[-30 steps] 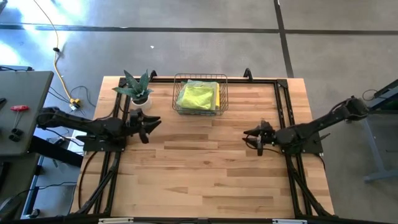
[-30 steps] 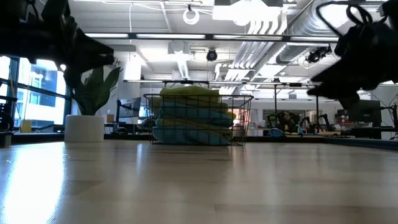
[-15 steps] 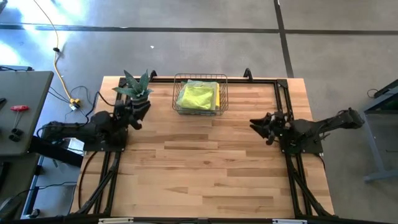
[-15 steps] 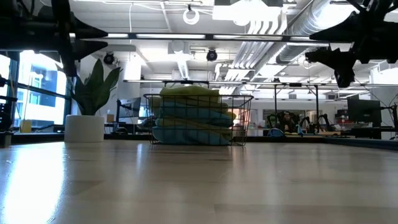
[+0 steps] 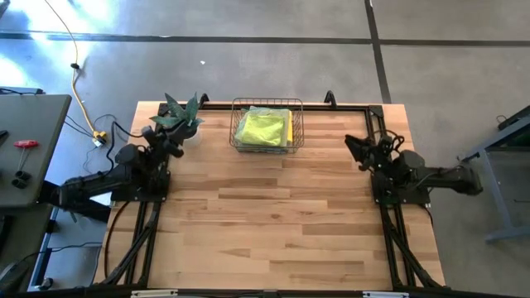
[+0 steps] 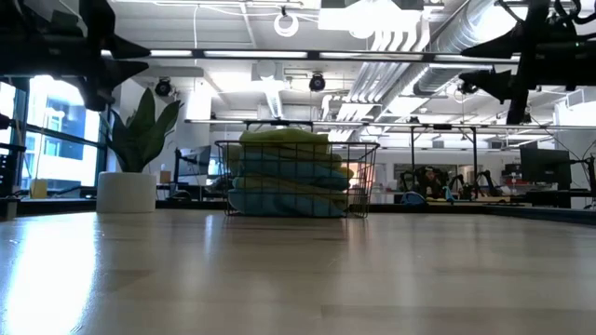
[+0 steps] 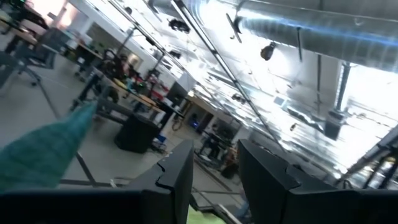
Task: Fold microfiber towels
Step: Return to Home Position
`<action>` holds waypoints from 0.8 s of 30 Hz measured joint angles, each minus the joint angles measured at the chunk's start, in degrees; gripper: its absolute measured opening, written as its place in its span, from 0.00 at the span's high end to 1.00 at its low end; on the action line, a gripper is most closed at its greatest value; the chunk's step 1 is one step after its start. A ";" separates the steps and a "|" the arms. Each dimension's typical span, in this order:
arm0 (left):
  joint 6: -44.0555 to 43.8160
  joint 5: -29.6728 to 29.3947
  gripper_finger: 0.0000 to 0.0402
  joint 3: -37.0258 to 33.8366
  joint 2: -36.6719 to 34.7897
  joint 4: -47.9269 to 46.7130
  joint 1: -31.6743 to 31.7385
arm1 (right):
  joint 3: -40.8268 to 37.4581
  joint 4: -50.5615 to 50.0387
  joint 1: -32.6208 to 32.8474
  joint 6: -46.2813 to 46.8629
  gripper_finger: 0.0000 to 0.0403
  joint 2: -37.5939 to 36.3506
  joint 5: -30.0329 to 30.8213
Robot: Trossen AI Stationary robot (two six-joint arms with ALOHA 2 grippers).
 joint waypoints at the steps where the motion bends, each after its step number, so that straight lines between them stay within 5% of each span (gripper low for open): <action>1: -0.01 0.00 0.71 0.00 0.00 -0.01 0.56 | 0.00 0.10 -0.98 0.00 0.55 0.02 -0.02; 13: -0.02 -0.01 0.71 0.00 0.00 -0.02 7.49 | -0.01 -1.31 -11.57 0.00 0.55 0.27 -0.02; 24: -0.01 -0.01 0.71 0.00 0.04 -0.02 8.07 | -0.01 -1.33 -13.13 0.00 0.55 0.33 -0.04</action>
